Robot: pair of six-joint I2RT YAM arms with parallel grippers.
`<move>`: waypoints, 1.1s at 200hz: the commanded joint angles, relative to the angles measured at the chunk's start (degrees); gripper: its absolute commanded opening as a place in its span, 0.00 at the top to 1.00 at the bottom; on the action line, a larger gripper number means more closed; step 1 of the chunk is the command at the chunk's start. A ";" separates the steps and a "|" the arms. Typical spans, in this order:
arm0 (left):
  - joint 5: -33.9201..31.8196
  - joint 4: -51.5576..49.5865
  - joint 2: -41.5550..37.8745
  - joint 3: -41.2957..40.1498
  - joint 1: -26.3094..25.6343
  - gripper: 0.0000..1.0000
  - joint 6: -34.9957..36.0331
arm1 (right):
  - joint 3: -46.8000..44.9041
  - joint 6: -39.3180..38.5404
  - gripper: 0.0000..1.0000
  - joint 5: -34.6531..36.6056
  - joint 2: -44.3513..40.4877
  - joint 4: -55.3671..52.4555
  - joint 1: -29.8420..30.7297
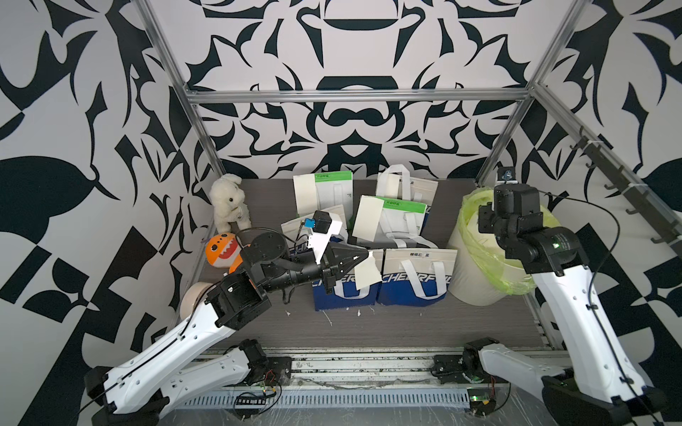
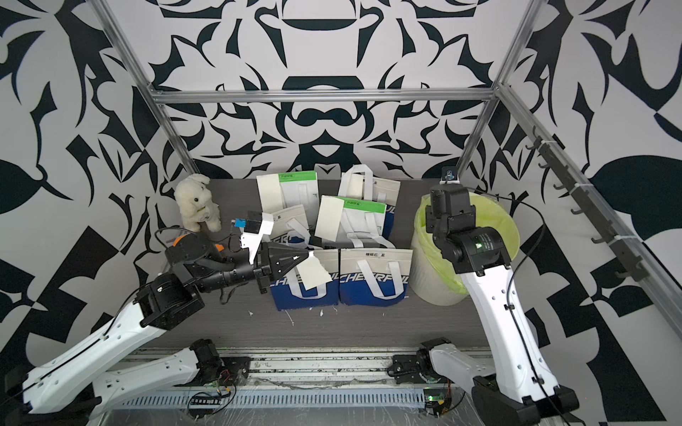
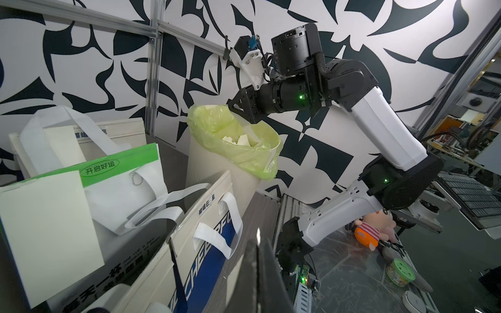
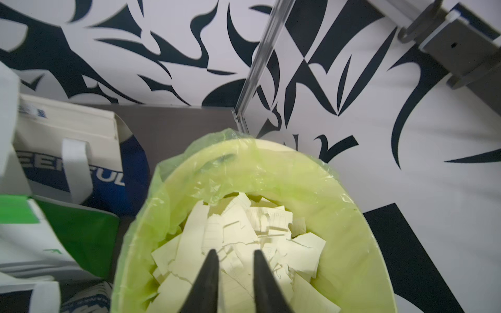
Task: Shred takeout receipts and throw away
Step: Place the takeout receipt in the trash bin, then shred the takeout receipt.
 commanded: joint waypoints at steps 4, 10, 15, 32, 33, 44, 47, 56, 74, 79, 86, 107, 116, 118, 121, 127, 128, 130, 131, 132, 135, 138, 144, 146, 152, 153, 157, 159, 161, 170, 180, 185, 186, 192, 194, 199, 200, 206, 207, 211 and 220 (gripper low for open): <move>0.11 -0.29 0.53 1.71 -0.21 1.00 -0.34 | 1.07 3.73 0.26 -8.10 0.56 -2.47 -3.48; 0.02 -0.43 0.71 1.82 -0.19 1.00 -0.33 | 1.58 4.14 0.23 -9.61 1.10 -3.37 -4.07; -0.16 -0.46 0.89 1.90 -0.20 1.00 -0.34 | 2.00 4.39 0.20 -10.74 1.41 -4.07 -4.47; -1.05 -0.20 1.49 2.05 -0.21 1.00 -0.55 | 3.48 4.90 0.19 -14.20 1.97 -5.55 -4.89; -1.08 -0.17 1.56 2.02 -0.21 1.00 -0.57 | 3.51 4.89 0.19 -14.47 1.97 -5.64 -4.90; -1.79 0.26 2.17 2.08 -0.14 1.00 -1.06 | 4.84 5.02 0.19 -16.89 1.84 -6.31 -4.89; -2.08 0.41 2.36 2.07 -0.19 1.00 -1.22 | 5.18 4.98 0.19 -17.82 1.80 -6.40 -4.87; -2.68 1.15 3.01 1.91 -0.20 1.00 -1.83 | 5.93 4.66 0.20 -21.98 1.25 -6.17 -4.91; -4.75 3.58 4.55 1.66 -0.16 1.00 -4.77 | 4.74 5.97 0.28 -28.74 -1.90 -2.19 -4.90; -4.65 4.83 4.99 1.41 -0.16 1.00 -6.18 | 3.30 7.23 0.30 -30.23 -3.53 0.11 -4.83; -4.24 6.47 5.69 1.10 -0.20 1.00 -7.17 | 0.46 8.46 0.32 -33.56 -6.11 4.10 -4.90; -2.69 11.60 7.51 0.49 -0.19 1.00 -10.91 | -7.53 12.04 0.35 -48.93 -12.69 16.56 -4.88; -2.23 13.72 7.98 0.22 -0.14 1.00 -12.16 | -10.07 13.35 0.35 -55.69 -14.37 20.93 -4.85; -2.12 14.15 8.02 0.13 -0.19 1.00 -12.43 | -10.57 13.82 0.35 -57.13 -14.62 21.60 -4.86; -1.98 14.83 8.11 0.03 -0.21 1.00 -12.79 | -11.31 14.67 0.35 -59.48 -14.97 23.19 -4.87; -1.88 15.82 8.21 -0.11 -0.16 1.00 -13.55 | -13.00 16.46 0.35 -64.55 -15.48 26.80 -4.83; -1.85 16.01 8.16 -0.11 -0.14 1.00 -13.66 | -13.21 16.74 0.34 -65.62 -15.54 27.33 -4.88; -1.83 16.37 8.13 -0.18 -0.19 1.00 -13.94 | -13.75 17.17 0.34 -67.26 -15.64 28.47 -4.86; -1.83 16.50 8.13 -0.19 -0.20 1.00 -14.08 | -13.98 17.49 0.33 -67.94 -15.67 29.00 -4.89; -1.83 16.75 8.12 -0.24 -0.16 1.00 -14.19 | -14.19 17.78 0.33 -68.90 -15.64 29.48 -4.90; -1.89 17.27 8.01 -0.33 -0.20 1.00 -14.61 | -14.93 18.72 0.32 -70.87 -15.75 31.02 -4.89; -1.79 17.96 7.99 -0.37 -0.16 1.00 -14.96 | -15.49 19.64 0.31 -72.92 -15.85 32.63 -4.92; -1.82 19.27 7.79 -0.75 -0.16 1.00 -15.75 | -16.89 21.79 0.29 -76.34 -16.08 35.81 -4.84; -1.87 19.62 7.62 -0.82 -0.20 1.00 -16.00 | -17.35 22.43 0.28 -77.32 -16.12 36.94 -4.83; -2.29 20.96 7.32 -1.25 -0.21 1.00 -16.67 | -18.76 24.35 0.28 -79.81 -16.35 39.99 -4.84; -2.32 21.17 7.28 -1.30 -0.21 1.00 -16.80 | -18.95 24.55 0.28 -80.15 -16.42 40.34 -4.83; -2.47 22.21 7.04 -1.68 -0.15 1.00 -17.31 | -19.75 25.66 0.27 -81.26 -16.68 42.22 -4.81; -2.51 22.67 6.88 -1.84 -0.19 1.00 -17.58 | -20.17 26.23 0.27 -81.69 -16.73 43.16 -4.78; -2.63 23.31 6.78 -2.04 -0.20 1.00 -17.85 | -20.67 26.77 0.27 -82.31 -16.88 43.98 -4.77; -2.98 25.81 6.23 -2.96 -0.16 1.00 -19.03 | -22.56 29.00 0.26 -84.31 -17.39 47.90 -4.74; -3.55 28.82 5.71 -4.13 -0.20 1.00 -20.51 | -24.12 30.70 0.26 -85.56 -17.62 50.67 -4.12; -3.66 30.24 5.57 -4.67 -0.13 1.00 -21.17 | -24.67 31.14 0.25 -85.75 -17.70 51.30 -3.46; -3.66 30.51 5.57 -4.76 -0.17 1.00 -21.25 | -24.81 31.11 0.25 -85.75 -17.71 51.40 -3.27; -3.80 31.97 5.41 -5.30 -0.16 1.00 -21.79 | -25.25 30.98 0.25 -85.57 -17.72 51.52 -1.88; -3.77 32.49 5.40 -5.43 -0.17 1.00 -21.98 | -25.37 30.86 0.25 -85.41 -17.72 51.44 -1.43; -3.91 33.43 5.39 -5.77 -0.18 1.00 -22.39 | -25.72 30.27 0.25 -84.85 -17.70 51.23 0.15; -3.92 33.56 5.39 -5.88 -0.20 1.00 -22.48 | -25.77 30.11 0.25 -84.69 -17.71 51.23 0.47; -4.05 34.37 5.34 -6.19 -0.19 1.00 -22.81 | -26.07 29.42 0.25 -83.81 -17.72 51.06 2.56; -4.12 34.47 5.37 -6.23 -0.20 1.00 -22.86 | -26.16 29.28 0.25 -83.69 -17.68 51.10 3.00; -4.26 34.89 5.45 -6.31 -0.21 1.00 -23.04 | -26.34 28.78 0.25 -83.02 -17.63 51.13 4.59; -4.45 35.55 5.61 -6.42 -0.18 1.00 -23.26 | -26.60 27.54 0.25 -81.49 -17.33 51.09 8.26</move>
